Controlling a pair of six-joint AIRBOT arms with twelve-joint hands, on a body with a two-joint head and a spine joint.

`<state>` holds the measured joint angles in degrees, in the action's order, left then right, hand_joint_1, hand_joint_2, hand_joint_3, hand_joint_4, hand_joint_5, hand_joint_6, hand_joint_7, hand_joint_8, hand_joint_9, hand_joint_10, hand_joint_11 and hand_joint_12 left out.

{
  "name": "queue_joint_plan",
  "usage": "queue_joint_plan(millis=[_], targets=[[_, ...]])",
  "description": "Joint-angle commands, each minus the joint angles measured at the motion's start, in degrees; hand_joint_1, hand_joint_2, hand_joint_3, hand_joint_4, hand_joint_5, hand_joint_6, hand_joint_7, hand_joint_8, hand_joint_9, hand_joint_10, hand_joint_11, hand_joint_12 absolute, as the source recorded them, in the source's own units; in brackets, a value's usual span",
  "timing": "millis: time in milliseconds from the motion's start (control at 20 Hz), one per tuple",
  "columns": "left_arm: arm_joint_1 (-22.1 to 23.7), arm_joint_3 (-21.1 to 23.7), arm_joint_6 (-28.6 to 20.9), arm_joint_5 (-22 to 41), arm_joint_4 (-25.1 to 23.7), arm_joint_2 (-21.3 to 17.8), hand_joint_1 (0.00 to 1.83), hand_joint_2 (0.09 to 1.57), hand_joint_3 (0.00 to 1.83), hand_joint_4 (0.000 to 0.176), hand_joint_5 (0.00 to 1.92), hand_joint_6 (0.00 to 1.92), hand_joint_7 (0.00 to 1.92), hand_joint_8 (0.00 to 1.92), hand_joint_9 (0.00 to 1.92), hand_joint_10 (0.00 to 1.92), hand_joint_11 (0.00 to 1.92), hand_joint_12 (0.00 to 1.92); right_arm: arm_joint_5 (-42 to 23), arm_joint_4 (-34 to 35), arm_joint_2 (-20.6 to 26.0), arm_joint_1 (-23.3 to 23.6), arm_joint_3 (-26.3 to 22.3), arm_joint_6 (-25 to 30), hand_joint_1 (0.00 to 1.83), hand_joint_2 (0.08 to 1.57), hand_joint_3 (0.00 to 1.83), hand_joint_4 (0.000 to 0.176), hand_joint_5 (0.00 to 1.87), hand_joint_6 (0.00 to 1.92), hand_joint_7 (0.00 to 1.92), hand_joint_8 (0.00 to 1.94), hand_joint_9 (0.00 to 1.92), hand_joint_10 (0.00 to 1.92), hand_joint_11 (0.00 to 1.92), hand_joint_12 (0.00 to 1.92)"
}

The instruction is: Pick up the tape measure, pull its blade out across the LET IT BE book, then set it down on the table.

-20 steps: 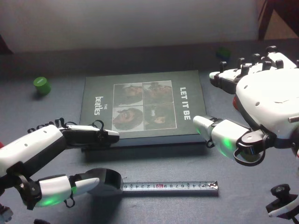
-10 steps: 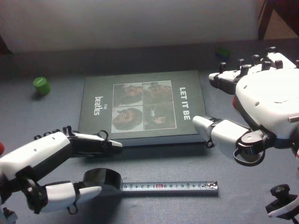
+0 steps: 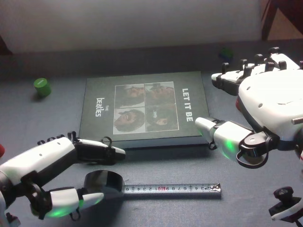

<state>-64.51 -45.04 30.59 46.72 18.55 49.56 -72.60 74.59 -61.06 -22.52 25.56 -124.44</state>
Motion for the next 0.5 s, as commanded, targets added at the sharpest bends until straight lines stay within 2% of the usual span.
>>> queue_joint_plan(millis=[0,450], targets=[[0.75,0.17,0.15,5.44,-0.77,0.52,1.24,1.17,0.0,0.0,0.61,0.01,0.65,0.01,0.61,0.01,0.28,0.74,-2.85,-5.65,0.22,0.73,-0.24,0.56,0.28,1.22,0.0,0.055,0.42,0.01,0.43,0.0,0.32,0.0,0.0,0.97],[2.67,-1.65,2.79,3.05,0.24,2.19,1.23,1.16,0.0,0.0,0.61,0.0,0.64,0.0,0.59,0.0,0.28,0.74,-2.84,-5.65,0.21,0.75,-0.29,0.59,0.28,1.22,0.0,0.055,0.42,0.0,0.42,0.0,0.32,0.01,0.0,0.97]])
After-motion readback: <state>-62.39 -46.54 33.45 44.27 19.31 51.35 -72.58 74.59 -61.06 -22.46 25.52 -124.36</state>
